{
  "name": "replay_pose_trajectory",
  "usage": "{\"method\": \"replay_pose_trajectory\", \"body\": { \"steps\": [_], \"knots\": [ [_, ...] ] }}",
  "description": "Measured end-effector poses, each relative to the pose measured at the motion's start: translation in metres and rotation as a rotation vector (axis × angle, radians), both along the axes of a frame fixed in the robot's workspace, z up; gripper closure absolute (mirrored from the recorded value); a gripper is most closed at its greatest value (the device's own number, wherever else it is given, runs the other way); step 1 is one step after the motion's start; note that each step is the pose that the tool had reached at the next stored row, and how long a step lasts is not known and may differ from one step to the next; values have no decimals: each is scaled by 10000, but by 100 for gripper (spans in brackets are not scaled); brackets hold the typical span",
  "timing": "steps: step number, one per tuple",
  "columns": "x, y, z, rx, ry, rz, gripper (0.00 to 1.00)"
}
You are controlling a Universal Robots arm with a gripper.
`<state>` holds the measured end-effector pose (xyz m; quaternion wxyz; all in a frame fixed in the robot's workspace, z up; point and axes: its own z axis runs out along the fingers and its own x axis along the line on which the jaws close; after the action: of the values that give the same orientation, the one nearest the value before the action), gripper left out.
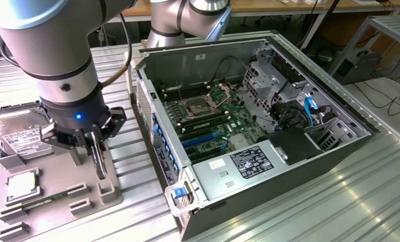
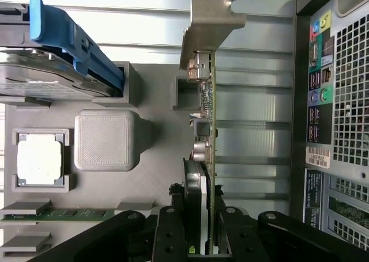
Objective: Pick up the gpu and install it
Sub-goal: 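Pick up the gpu and move the gpu toward the slot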
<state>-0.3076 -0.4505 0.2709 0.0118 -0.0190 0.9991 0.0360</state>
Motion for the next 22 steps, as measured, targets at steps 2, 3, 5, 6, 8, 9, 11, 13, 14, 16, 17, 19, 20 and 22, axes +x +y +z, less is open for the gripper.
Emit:
{"method": "replay_pose_trajectory", "body": {
  "steps": [2,3,5,6,8,9,11,13,14,16,17,19,20,22],
  "knots": [
    [0,0,12,9,0,0,72],
    [0,0,18,12,0,0,72],
    [0,0,28,19,0,0,72],
    [0,0,33,22,-1,0,72],
    [0,0,44,26,0,0,72],
    [0,0,50,29,0,0,72],
    [0,0,61,34,0,0,72],
    [0,0,70,39,-1,0,72],
    [0,0,75,41,0,0,72],
    [0,0,86,45,0,0,72],
    [0,0,91,47,0,0,72],
    [0,0,101,51,0,0,72],
    [0,-1,105,53,0,0,72],
    [0,-1,121,60,0,0,72]
  ]
}}
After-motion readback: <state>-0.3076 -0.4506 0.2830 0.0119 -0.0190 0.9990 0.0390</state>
